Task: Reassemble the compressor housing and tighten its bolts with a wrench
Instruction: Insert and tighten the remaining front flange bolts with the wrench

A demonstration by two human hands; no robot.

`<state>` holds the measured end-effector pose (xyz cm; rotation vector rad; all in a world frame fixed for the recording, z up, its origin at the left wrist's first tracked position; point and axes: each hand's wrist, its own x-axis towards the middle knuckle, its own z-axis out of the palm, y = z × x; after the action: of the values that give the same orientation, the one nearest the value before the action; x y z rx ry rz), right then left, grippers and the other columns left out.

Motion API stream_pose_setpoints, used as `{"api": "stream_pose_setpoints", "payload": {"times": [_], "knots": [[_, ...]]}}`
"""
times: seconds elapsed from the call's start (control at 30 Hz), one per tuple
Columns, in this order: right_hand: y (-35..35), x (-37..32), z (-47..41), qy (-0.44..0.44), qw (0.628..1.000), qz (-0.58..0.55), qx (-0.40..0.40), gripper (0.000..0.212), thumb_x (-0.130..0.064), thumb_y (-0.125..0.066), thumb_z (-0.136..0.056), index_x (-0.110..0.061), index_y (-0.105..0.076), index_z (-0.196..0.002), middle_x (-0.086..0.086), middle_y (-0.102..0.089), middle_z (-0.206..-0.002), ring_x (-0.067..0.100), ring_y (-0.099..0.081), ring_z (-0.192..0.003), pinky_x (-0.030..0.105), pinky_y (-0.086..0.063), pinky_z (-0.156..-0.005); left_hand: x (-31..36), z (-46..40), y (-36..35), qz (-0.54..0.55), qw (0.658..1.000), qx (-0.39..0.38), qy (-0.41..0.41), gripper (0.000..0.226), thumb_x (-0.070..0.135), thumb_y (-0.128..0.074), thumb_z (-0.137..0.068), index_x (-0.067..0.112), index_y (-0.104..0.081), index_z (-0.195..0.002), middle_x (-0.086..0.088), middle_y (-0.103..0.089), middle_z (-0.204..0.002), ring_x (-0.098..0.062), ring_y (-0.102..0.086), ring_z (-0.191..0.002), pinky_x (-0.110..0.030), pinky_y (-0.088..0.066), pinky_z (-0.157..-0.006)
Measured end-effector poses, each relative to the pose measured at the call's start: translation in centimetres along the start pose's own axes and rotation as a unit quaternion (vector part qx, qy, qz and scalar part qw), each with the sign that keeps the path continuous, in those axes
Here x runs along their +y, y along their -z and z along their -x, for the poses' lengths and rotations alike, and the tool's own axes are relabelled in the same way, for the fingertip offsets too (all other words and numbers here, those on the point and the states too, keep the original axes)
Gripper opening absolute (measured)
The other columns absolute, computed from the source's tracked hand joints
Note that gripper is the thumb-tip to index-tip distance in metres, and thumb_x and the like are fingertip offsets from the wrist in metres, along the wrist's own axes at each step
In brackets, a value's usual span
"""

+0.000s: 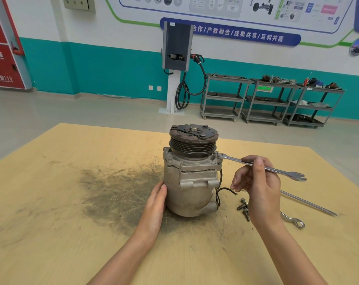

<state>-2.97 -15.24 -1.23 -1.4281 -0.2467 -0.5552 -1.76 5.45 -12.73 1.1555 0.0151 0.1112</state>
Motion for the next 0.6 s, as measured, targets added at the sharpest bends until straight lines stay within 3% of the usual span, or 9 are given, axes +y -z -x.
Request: {"api": "stream_pose_setpoints", "payload": {"times": [0.37, 0.6], "knots": [[0.1, -0.1, 0.1, 0.001, 1.0, -0.006, -0.002, 0.031, -0.035, -0.037, -0.099, -0.009, -0.053, -0.094, 0.005, -0.057, -0.057, 0.02, -0.056, -0.049, 0.025, -0.043, -0.044, -0.1, 0.0, 0.0, 0.001, 1.0, 0.003, -0.002, 0.088, 0.071, -0.061, -0.073, 0.024, -0.05, -0.146, 0.009, -0.057, -0.145, -0.009, -0.047, -0.139, -0.044, -0.03, -0.122], [-0.1, -1.2, -0.6, 0.028, 0.999, -0.034, -0.005, 0.028, -0.039, -0.039, -0.096, -0.016, -0.055, -0.094, 0.002, -0.066, -0.076, 0.018, -0.064, -0.063, 0.021, -0.045, -0.045, -0.2, -0.1, 0.0, 0.008, 1.0, 0.003, -0.002, 0.088, 0.071, -0.063, -0.073, 0.023, -0.051, -0.146, 0.008, -0.057, -0.145, -0.01, -0.047, -0.139, -0.045, -0.029, -0.122]]}}
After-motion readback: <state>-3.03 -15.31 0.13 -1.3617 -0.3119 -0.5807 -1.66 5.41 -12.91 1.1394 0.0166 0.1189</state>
